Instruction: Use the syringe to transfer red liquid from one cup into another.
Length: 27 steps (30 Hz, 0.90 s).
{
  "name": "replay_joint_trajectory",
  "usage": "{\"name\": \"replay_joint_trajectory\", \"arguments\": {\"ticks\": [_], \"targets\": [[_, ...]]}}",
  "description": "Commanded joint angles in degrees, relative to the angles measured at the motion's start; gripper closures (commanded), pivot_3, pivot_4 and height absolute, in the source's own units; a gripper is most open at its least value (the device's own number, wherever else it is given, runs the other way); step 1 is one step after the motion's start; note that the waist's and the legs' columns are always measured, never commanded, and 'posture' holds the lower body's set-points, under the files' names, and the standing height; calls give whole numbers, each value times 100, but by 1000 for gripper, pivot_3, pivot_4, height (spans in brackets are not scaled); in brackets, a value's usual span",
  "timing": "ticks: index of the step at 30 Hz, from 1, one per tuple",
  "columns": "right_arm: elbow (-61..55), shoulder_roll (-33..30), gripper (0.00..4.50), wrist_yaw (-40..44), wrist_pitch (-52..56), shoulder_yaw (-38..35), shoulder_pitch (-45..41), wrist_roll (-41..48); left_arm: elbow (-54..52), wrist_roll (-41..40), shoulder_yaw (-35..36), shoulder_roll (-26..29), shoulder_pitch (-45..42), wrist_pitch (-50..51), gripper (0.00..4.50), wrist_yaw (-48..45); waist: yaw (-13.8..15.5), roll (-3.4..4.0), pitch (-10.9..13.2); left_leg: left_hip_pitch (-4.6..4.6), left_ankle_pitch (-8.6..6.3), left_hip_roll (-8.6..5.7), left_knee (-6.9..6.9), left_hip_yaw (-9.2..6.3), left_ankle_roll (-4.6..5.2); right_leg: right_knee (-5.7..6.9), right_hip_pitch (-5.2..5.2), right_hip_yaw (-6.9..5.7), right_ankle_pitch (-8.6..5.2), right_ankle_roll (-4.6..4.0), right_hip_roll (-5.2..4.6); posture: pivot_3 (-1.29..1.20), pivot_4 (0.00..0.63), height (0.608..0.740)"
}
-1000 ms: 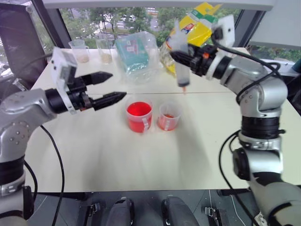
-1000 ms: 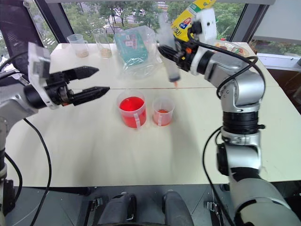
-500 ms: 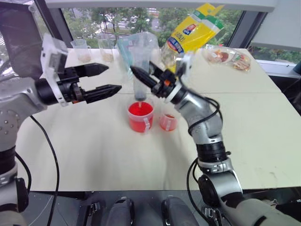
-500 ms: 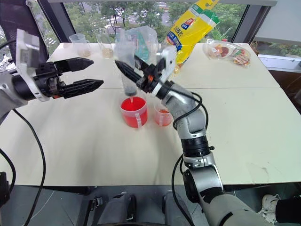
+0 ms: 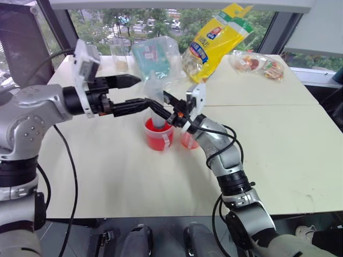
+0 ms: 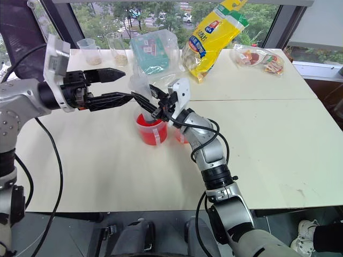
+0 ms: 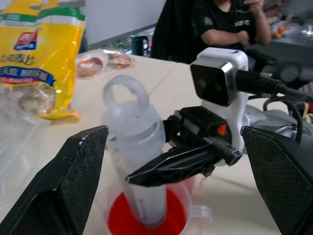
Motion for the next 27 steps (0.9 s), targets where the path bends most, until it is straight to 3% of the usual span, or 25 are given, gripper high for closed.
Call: {"name": "replay_joint_trajectory", "arguments": {"ticks": [1, 13, 16, 23, 24, 27], "targets": [[-100, 18, 3070, 12, -147, 15, -60, -8, 42, 74, -36, -105, -261, -94, 0, -101, 2, 0, 0, 0, 0, 0, 0, 0, 0, 0, 0, 0, 0, 0, 0, 0, 150, 740], [-221, -25, 3070, 49, -141, 168, 27, -119, 709, 440, -377, -831, -673, -241, 0, -337, 0, 0, 0, 1, 1, 0, 2, 0, -2, 3, 0, 0, 0, 0, 0, 0, 150, 740], [-205, -41, 3070, 47, -144, 168, 30, -131, 831, 485, -344, -988, -750, -256, 812, -345, -2, 0, 0, 1, 1, 0, 3, 0, -2, 3, 0, 0, 0, 0, 0, 0, 150, 740], [-175, -63, 3070, 67, -122, 196, 20, -128, 967, 638, -285, -1081, -874, -309, 4207, -382, 1, 0, 0, 2, 1, 0, 3, 0, -2, 4, 0, 1, 0, 0, 0, 0, 150, 740], [-170, -64, 3070, 78, -111, 200, 21, -121, 988, 657, -274, -1087, -901, -321, 4429, -378, 2, 0, 0, 2, 1, 0, 3, 0, -2, 4, 0, 0, 0, 0, 0, 0, 150, 740], [-127, -76, 3070, 101, -54, 215, 28, -123, 1012, 730, -260, -1078, -959, -376, 4429, -404, 3, 0, 0, 2, 1, -1, 3, 0, -2, 4, 1, 0, 0, 0, -1, 0, 150, 740]]}}
